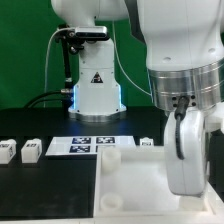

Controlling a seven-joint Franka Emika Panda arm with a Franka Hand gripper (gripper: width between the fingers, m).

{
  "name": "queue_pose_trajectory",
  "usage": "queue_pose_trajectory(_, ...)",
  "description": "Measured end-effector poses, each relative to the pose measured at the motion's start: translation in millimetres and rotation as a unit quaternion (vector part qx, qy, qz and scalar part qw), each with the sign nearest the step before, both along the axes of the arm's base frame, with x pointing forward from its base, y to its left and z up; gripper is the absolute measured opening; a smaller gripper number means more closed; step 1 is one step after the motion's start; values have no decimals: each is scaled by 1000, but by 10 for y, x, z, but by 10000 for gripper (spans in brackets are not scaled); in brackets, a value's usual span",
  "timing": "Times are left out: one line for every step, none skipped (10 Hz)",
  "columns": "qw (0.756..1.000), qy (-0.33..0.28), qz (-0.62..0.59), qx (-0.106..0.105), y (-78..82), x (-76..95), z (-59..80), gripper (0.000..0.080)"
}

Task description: Assemble one leg

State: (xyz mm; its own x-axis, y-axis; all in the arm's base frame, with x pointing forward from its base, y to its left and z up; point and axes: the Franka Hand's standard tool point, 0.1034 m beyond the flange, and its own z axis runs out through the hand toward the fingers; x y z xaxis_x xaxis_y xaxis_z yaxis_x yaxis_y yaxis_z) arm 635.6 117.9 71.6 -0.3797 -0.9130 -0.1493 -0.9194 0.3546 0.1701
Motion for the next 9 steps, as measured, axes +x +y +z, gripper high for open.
queue_pose_trajectory(1000, -2, 12, 2, 5, -3, -3, 487)
queue_pose_trajectory(1000, -2, 12, 2, 6, -3, -3, 596)
queue_pose_trajectory(1000, -2, 13, 2, 6, -4, -5, 596)
queue_pose_trajectory(1000, -2, 13, 2, 8, -4, -6, 640)
queue_pose_trajectory(1000, -2, 14, 2, 21, -5, -5, 647)
queue_pose_trajectory(1000, -8, 14, 6, 92, -29, 35, 647)
queue_pose_trajectory(1000, -10, 20, 7, 179, -112, 89, 647)
queue_pose_trajectory(1000, -10, 27, 9, 276, -192, 147, 649)
queue_pose_trajectory(999, -11, 33, 10, 329, -214, 164, 649)
